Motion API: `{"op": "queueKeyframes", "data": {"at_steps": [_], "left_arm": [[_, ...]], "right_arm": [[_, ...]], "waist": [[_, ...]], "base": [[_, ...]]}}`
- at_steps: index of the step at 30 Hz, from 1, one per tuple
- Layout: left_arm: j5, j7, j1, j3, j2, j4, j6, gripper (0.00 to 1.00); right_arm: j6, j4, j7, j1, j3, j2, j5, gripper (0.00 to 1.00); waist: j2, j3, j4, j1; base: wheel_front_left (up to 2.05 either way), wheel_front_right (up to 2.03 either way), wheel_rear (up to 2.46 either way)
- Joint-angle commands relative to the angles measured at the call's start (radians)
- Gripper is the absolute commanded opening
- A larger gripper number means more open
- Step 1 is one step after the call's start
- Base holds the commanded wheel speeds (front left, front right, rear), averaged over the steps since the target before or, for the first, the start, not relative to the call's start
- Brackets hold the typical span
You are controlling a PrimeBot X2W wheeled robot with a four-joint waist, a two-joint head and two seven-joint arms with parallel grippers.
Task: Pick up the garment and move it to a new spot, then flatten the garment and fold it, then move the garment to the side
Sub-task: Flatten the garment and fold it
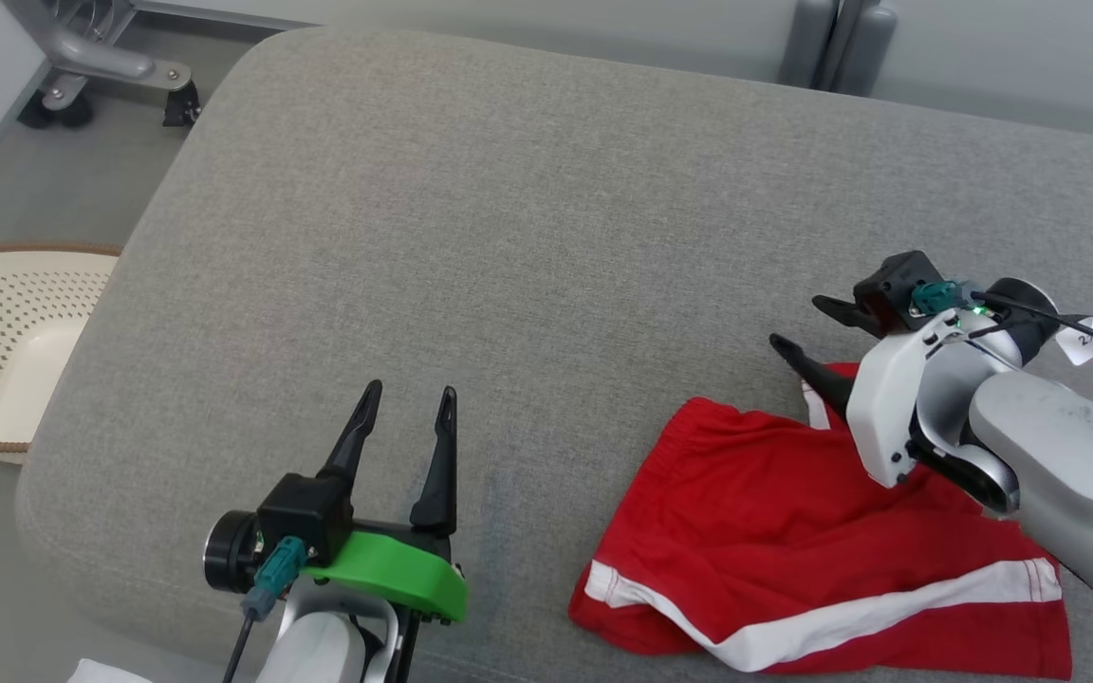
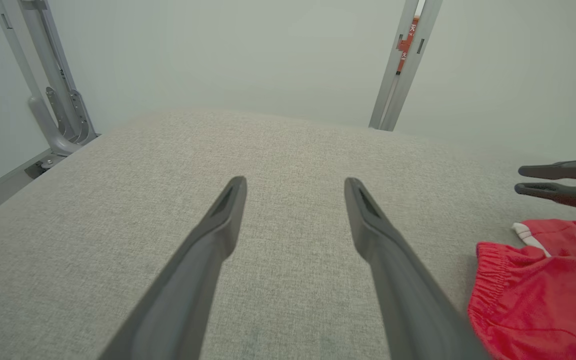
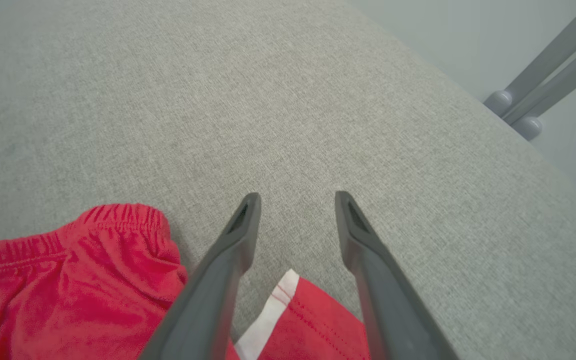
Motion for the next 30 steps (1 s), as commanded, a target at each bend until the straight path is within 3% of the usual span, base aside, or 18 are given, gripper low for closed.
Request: {"op": "queueKeyframes", "data": {"at_steps": [1,5,9,21,22,23,24,25,30], "left_arm": [[0.005,0.0,0.006,0.004,0.002,-0.001,0.001,1.0],[0.005,0.0,0.001,-0.001,0.002,0.0,-0.005,1.0],[-0.005,0.0,-0.013,-0.014,0.002,-0.001,-0.008,1.0],[-0.022,0.0,-0.025,-0.032,0.002,0.008,0.0,1.0],[-0.023,0.0,-0.025,-0.032,0.002,0.008,0.001,1.0],[-0.024,0.0,-0.024,-0.032,0.002,0.009,0.002,1.0],[-0.025,0.0,-0.022,-0.032,0.002,0.009,0.003,1.0],[-0.025,0.0,-0.021,-0.033,0.002,0.009,0.003,1.0],[-0.026,0.0,-0.016,-0.034,0.002,0.007,0.008,1.0]], "right_arm": [[-0.001,-0.057,0.014,0.015,0.023,-0.028,0.031,1.0],[-0.001,-0.254,0.086,0.008,0.134,-0.134,0.105,1.0],[-0.001,-0.354,0.145,-0.004,0.18,-0.192,0.161,1.0],[-0.001,-0.332,0.305,0.029,0.201,-0.165,0.197,1.0],[-0.001,-0.329,0.32,0.034,0.2,-0.163,0.192,0.92],[-0.001,-0.327,0.333,0.039,0.2,-0.161,0.191,0.49],[-0.001,-0.323,0.345,0.041,0.201,-0.161,0.185,0.13],[-0.001,-0.318,0.35,0.041,0.201,-0.161,0.175,0.0],[-0.001,-0.254,0.303,0.004,0.2,-0.153,0.136,0.0]], "waist": [[0.0,-0.009,-0.025,0.0],[0.0,-0.003,-0.036,0.0],[0.0,0.008,-0.028,0.0],[0.0,0.023,0.052,0.0],[0.0,0.022,0.057,0.0],[0.0,0.021,0.06,0.0],[0.0,0.02,0.063,0.0],[0.0,0.02,0.065,0.0],[0.0,0.021,0.068,0.0]], "base": [[0.0,0.0,0.0],[0.0,0.0,0.0],[0.0,0.0,0.0],[0.0,0.0,0.0],[0.0,0.0,0.0],[0.0,0.0,0.0],[0.0,0.0,0.0],[0.0,0.0,0.0],[0.0,0.0,0.0]]}}
